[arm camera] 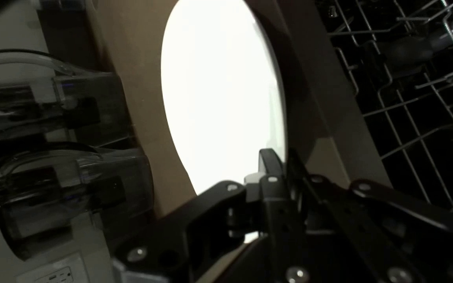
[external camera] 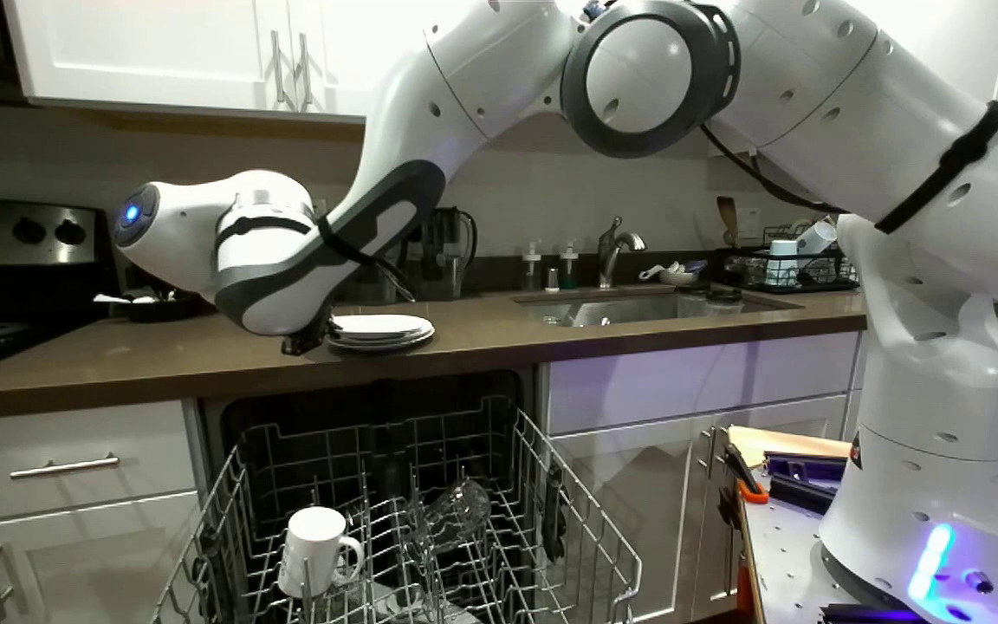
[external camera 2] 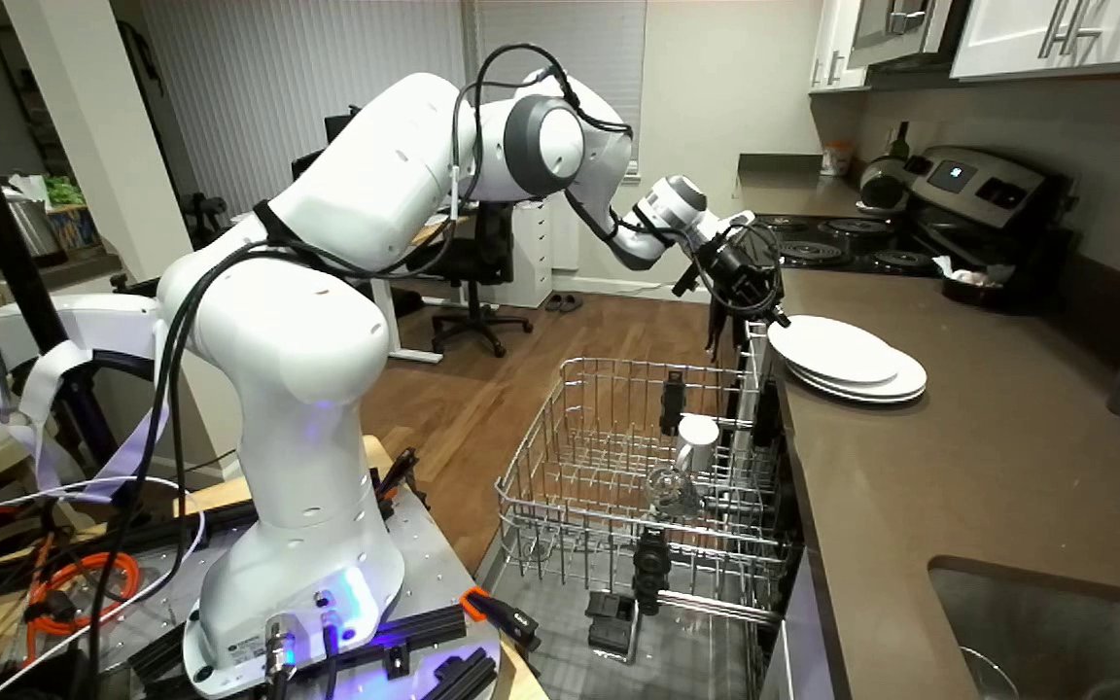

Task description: Remove the topmost plate from the stack on the counter and put it inside the dishwasher

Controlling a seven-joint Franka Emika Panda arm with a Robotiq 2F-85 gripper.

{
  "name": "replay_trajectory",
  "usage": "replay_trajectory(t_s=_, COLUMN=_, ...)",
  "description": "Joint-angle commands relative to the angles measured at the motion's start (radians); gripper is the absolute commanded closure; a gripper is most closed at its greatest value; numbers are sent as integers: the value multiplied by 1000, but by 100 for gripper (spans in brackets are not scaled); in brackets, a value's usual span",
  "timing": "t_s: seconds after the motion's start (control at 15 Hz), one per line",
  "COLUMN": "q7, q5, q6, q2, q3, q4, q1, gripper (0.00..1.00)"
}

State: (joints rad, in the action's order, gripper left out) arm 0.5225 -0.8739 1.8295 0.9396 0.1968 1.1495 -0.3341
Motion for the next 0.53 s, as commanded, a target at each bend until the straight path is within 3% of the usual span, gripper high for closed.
replay_trajectory(t_s=0.0, q7=78, q5=-56, q6=-23, q2=-67, q3=-4, q4=100, q1=-26, gripper=94)
replay_trajectory(t_s=0.47, q7=114, q5=-82, q6=-51, q2=-69, q3=-22, q4=114, q1=-12, gripper=94)
